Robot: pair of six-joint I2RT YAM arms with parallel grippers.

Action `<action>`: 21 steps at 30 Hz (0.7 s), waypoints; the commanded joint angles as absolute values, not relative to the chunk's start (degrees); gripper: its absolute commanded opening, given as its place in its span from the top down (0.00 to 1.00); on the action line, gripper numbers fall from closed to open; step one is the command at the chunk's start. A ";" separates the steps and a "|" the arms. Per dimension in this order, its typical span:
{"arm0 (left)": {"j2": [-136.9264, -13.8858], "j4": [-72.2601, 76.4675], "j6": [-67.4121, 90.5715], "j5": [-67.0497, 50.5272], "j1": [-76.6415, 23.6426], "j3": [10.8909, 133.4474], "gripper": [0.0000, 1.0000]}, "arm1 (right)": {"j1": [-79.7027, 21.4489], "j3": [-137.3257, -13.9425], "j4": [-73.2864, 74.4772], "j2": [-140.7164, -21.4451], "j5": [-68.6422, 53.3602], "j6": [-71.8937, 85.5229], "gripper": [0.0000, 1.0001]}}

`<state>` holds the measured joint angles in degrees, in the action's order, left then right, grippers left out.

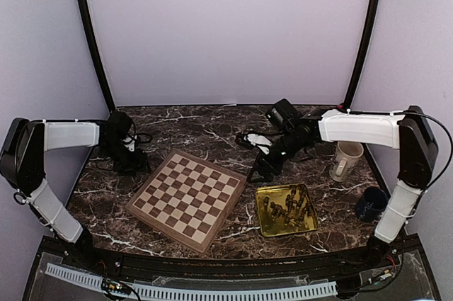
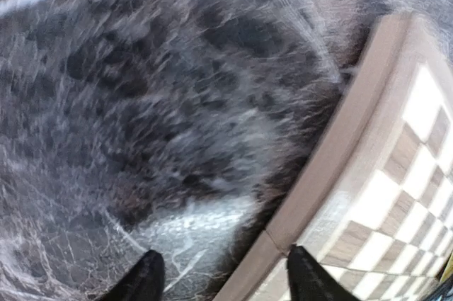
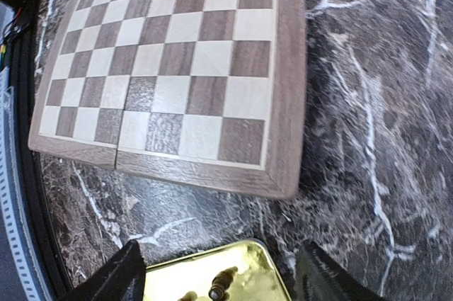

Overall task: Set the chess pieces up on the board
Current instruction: Position the chessboard at the center of the board.

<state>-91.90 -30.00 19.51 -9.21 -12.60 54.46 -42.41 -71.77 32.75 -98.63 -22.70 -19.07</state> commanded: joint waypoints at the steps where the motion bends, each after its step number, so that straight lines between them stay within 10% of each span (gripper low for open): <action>1: -87.90 -22.31 16.54 -19.91 -11.98 54.90 0.30 | -42.16 -78.82 36.88 -105.99 -33.17 -10.92 0.23; 21: -91.46 -25.01 16.41 -22.94 -12.28 48.19 0.29 | -36.90 -93.11 44.86 -125.53 -43.88 -4.89 0.20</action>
